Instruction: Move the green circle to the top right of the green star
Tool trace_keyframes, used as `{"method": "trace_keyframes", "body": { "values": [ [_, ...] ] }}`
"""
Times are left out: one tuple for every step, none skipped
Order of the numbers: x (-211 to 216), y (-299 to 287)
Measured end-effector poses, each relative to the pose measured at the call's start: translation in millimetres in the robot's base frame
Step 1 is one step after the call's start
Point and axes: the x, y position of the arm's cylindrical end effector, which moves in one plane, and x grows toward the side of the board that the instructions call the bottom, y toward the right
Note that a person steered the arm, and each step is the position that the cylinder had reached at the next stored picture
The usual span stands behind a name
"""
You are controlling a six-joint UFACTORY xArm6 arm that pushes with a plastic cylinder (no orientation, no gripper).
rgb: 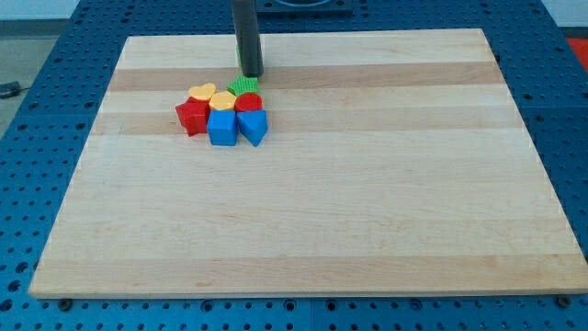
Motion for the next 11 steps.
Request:
{"method": "trace_keyframes", "body": {
  "values": [
    [-12.5, 15.0],
    [-23.2, 59.2],
    [-64.8, 66.7],
    [-81.6, 46.6],
    [-81.4, 9.7],
    [-78.0, -14.0],
    [-60.4, -22.2],
    [-38.2, -22.2],
    [-24.9, -22.2],
    [-17.6, -22.2],
    [-10.2, -22.2]
  ]
}}
